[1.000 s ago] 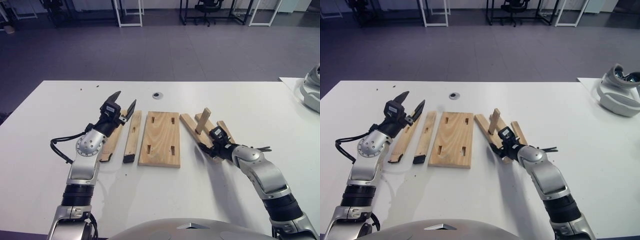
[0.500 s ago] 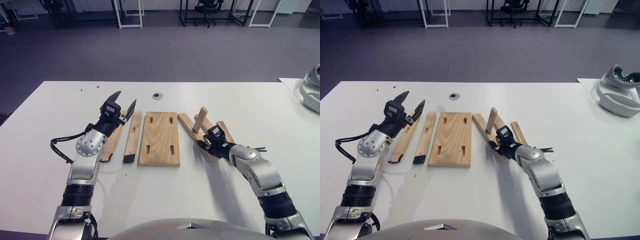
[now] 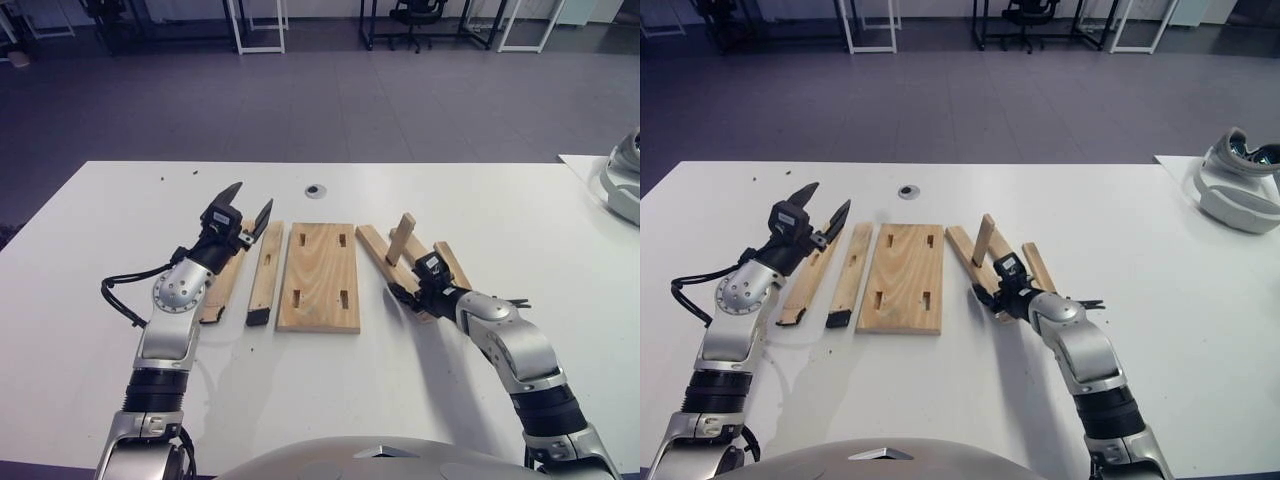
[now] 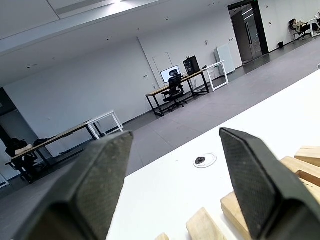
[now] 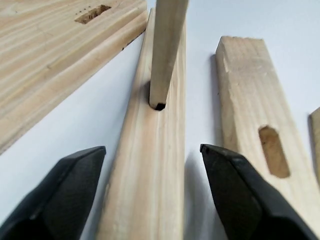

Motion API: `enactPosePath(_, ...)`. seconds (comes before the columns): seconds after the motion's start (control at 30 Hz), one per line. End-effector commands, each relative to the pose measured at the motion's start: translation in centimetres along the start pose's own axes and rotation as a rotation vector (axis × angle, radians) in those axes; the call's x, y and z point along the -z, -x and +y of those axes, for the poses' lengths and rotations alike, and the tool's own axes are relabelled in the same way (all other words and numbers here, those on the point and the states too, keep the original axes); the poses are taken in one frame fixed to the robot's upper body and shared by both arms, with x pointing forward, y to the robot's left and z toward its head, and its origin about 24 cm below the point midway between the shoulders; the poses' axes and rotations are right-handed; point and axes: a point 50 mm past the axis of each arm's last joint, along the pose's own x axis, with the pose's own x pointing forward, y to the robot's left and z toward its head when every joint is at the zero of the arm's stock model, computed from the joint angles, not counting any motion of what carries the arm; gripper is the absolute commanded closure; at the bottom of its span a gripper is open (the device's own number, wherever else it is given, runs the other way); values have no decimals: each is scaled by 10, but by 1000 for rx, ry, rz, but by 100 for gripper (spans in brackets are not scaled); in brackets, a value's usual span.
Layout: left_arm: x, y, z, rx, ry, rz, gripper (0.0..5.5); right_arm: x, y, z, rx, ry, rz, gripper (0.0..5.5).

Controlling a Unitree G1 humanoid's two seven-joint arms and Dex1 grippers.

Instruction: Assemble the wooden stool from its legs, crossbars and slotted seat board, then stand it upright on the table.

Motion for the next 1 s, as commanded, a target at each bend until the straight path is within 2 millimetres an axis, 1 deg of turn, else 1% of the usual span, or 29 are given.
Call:
enactPosePath(0.03,3,1,-3,-2,-2,22,232,8,-1,0,1,-30,51,214)
enactPosePath(0.07,3,1,-3,-1,-2,22,232,10,-1,0,5,-36,66,244)
enactPosePath(0.13,3,1,-3,0,-1,24,232,14,-1,-1,14,-42,87,275)
enactPosePath(0.17,3,1,-3,0,0,25,232,14,-2,-2,18,-44,91,298)
enactPosePath(0.23,3,2,-2,-8,9,29,232,10,-2,-4,41,-49,65,336)
enactPosePath(0.3,2,0,0,-23,53,28,232,-5,-1,-8,74,-50,-25,341)
enactPosePath(0.33,2,-1,0,-32,114,29,232,-14,1,-10,87,-45,-80,341)
enactPosePath(0.37,3,-3,2,-70,257,43,232,-25,2,-11,91,-35,-138,341)
enactPosePath(0.43,-1,-6,7,-126,505,21,203,-42,5,-10,84,-1,-229,341)
enactPosePath(0.5,-11,-14,9,-127,740,-27,170,-53,7,-5,54,51,-301,341)
enactPosePath(0.53,-20,-20,6,-93,862,-55,159,-59,7,0,29,91,-341,341)
enactPosePath(0.57,-32,-28,-2,-34,990,-78,139,-68,9,6,-8,136,-403,341)
enactPosePath(0.63,-50,-41,-15,92,1181,-85,136,-84,14,19,-86,210,-518,341)
enactPosePath(0.7,-60,-46,-22,174,1292,-76,136,-95,17,27,-137,271,-593,341)
enactPosePath(0.8,-65,-46,-27,236,1357,-43,136,-102,20,33,-187,332,-661,341)
enactPosePath(0.87,-67,-45,-26,246,1404,-50,136,-102,21,38,-220,351,-688,341)
enactPosePath(1.0,-69,-46,-24,248,1419,-48,136,-98,22,44,-269,377,-707,341)
